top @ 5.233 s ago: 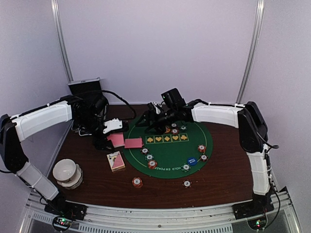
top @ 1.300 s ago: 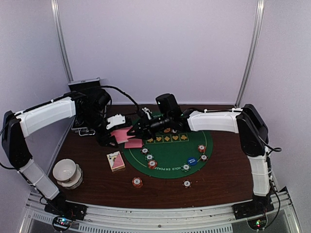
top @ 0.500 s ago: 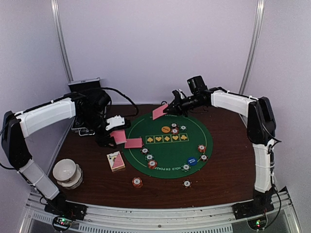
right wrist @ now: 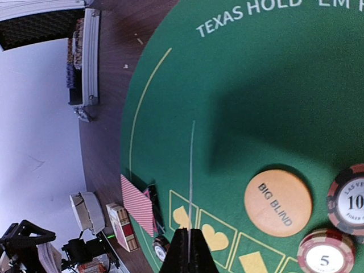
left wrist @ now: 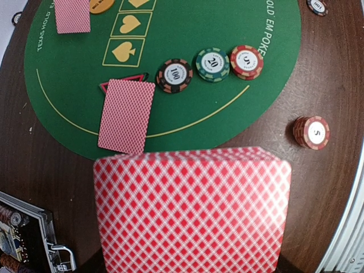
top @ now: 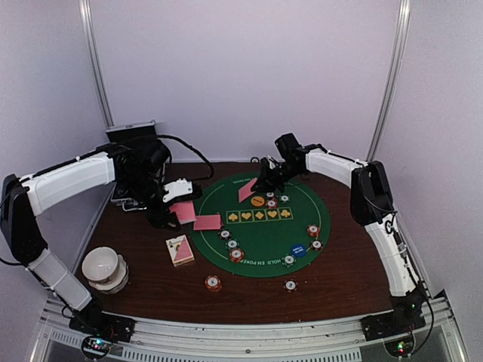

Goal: Distribute texas hold em gaming equipment

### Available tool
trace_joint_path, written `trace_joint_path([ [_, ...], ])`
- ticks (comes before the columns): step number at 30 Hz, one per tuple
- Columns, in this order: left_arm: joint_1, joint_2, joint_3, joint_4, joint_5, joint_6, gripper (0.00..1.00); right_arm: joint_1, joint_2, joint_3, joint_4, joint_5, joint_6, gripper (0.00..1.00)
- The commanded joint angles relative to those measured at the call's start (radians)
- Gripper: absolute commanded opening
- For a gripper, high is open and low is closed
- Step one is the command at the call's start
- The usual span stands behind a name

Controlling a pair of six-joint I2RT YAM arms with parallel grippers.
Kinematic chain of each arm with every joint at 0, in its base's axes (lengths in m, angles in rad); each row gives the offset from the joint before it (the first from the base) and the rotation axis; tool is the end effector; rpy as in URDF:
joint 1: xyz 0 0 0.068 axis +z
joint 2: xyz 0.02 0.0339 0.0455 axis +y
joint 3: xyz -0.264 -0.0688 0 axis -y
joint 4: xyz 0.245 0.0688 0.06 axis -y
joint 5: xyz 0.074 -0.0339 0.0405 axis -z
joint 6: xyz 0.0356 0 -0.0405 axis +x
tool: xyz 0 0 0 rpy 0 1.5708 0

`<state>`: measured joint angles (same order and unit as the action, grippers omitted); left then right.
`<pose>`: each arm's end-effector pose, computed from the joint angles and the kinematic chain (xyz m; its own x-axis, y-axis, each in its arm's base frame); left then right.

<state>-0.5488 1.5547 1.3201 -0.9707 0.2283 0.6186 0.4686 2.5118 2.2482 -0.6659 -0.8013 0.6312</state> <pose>0.2576 -0.1669 0.2774 -0.3145 0.8544 -0.4138 0.9322 0.3601 0.0351 0.4744 0.2688 0.1839 -0.9889 -0.0404 -0.1433 -0.1413 0.5581 0.8177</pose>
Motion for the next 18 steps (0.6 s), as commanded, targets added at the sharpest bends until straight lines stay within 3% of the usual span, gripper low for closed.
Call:
trace_joint_path([
  [1, 0.007, -0.040, -0.004, 0.004, 0.037, 0.009, 0.00, -0.008, 0.044, 0.081, -0.031, 0.056, -0.021, 0.00],
  [5, 0.007, -0.040, -0.005, 0.004, 0.042, 0.008, 0.00, -0.014, 0.079, 0.131, -0.060, 0.090, -0.039, 0.02],
  [9, 0.007, -0.036, -0.007, 0.003, 0.048, 0.008, 0.00, -0.023, 0.085, 0.143, -0.063, 0.123, -0.050, 0.12],
  [15, 0.007, -0.033, 0.001, -0.001, 0.053, 0.007, 0.00, -0.030, 0.056, 0.157, -0.089, 0.193, -0.093, 0.43],
  [18, 0.006, -0.032, 0.004, -0.003, 0.055, 0.007, 0.00, -0.030, 0.011, 0.154, -0.105, 0.233, -0.122, 0.53],
])
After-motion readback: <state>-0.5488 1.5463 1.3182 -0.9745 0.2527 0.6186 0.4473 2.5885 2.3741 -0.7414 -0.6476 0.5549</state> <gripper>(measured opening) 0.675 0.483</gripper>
